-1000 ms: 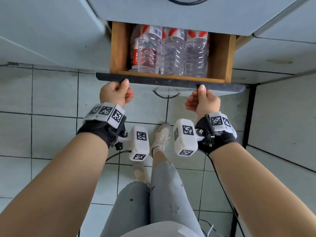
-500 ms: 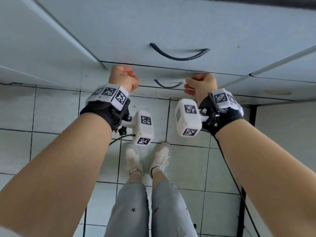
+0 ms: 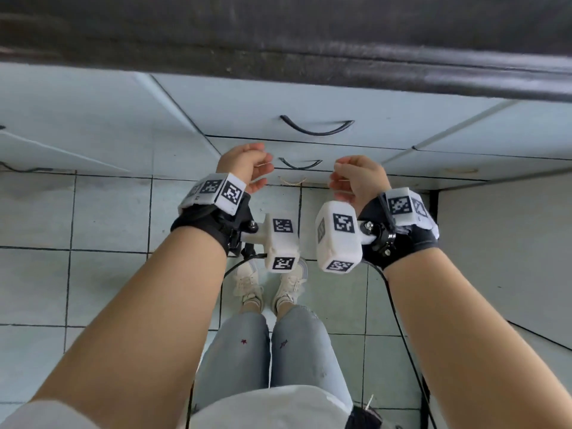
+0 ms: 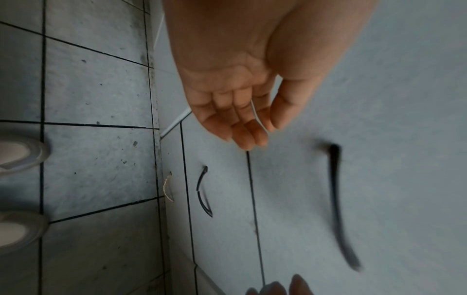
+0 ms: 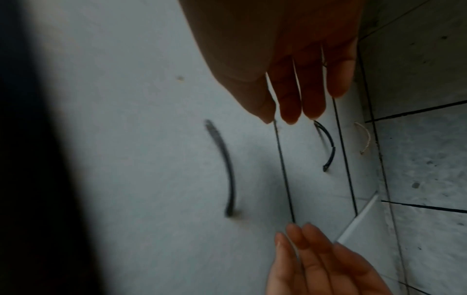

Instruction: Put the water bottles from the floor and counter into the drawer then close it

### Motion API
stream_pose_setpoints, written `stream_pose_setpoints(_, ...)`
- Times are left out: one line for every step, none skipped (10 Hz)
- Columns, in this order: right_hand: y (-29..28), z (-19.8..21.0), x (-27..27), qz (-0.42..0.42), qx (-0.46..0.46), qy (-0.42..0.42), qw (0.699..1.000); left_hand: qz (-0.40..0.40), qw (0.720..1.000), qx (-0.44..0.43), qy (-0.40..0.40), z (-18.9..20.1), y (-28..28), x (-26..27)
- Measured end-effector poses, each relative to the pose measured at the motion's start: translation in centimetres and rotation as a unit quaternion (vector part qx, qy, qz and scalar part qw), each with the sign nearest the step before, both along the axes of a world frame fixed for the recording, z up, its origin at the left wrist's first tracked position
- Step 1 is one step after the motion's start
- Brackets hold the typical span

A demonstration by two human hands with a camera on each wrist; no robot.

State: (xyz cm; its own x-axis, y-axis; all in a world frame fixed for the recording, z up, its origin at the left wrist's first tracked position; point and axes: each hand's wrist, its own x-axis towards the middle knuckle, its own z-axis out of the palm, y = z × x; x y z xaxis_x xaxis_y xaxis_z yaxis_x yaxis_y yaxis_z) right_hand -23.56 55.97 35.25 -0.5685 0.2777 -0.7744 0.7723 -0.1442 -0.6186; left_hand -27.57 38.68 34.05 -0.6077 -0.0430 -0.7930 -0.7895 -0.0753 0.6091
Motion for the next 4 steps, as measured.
stream_pose_setpoints(-0.6,6.1,1.4,0.003,0.004,0.035,0.999,-0.013,1.0,0.012,-0.01,4.4,-0.4,0.8)
stream_pose_setpoints(-1.0,13.9,2.2,-0.007,0.011,0.128,0.992,-0.022,0.999,0.031,-0.023,9.0,-0.8,1.1)
stream_pose_setpoints(-0.7,24.2,2.8,-0.025,0.013,0.291,0.956,-0.051,0.997,0.048,-0.013,13.0,-0.9,1.5)
stream_pose_setpoints(0.1,34.0,4.4,-0.012,-0.034,0.457,0.889,-0.035,0.999,0.032,0.015,15.9,-1.2,2.2)
